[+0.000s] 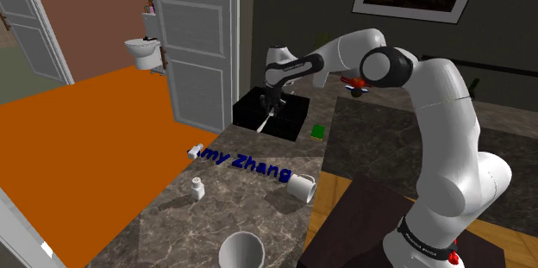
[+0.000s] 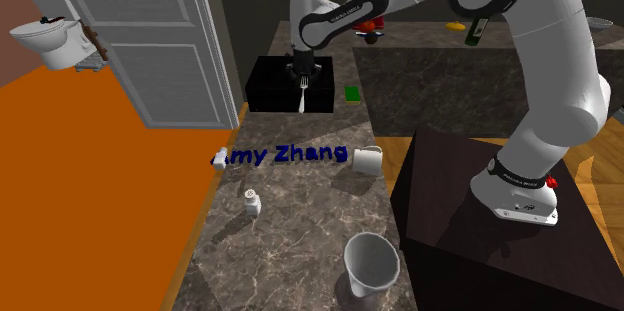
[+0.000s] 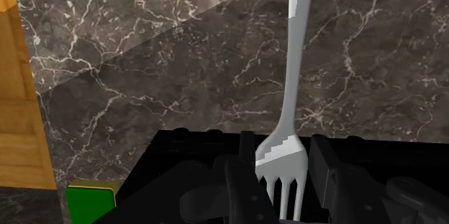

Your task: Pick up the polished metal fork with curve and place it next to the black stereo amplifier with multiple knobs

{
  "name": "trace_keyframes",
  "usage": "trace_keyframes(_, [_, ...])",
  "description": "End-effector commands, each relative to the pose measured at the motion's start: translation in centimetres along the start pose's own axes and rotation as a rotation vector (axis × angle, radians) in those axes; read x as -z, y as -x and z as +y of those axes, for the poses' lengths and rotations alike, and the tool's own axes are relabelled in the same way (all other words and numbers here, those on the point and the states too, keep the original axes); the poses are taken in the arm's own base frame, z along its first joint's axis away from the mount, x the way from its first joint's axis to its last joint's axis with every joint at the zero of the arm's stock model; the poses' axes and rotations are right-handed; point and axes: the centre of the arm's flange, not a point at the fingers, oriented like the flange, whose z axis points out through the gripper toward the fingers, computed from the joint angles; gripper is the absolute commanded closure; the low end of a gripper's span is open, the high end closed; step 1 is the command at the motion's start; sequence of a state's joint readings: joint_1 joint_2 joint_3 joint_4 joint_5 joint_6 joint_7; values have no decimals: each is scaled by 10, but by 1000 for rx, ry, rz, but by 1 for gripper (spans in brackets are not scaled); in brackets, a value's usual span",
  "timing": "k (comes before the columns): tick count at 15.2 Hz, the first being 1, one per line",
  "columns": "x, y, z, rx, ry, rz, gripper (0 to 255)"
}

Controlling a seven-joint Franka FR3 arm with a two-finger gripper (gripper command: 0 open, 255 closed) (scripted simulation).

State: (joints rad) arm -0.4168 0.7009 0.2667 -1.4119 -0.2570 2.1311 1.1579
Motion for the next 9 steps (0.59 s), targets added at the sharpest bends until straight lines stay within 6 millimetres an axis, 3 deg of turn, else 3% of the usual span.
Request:
trace_keyframes(1, [-10,-1,0,1,0,0,255])
trace_keyframes(9, [-52,2,1,1,0,0,255])
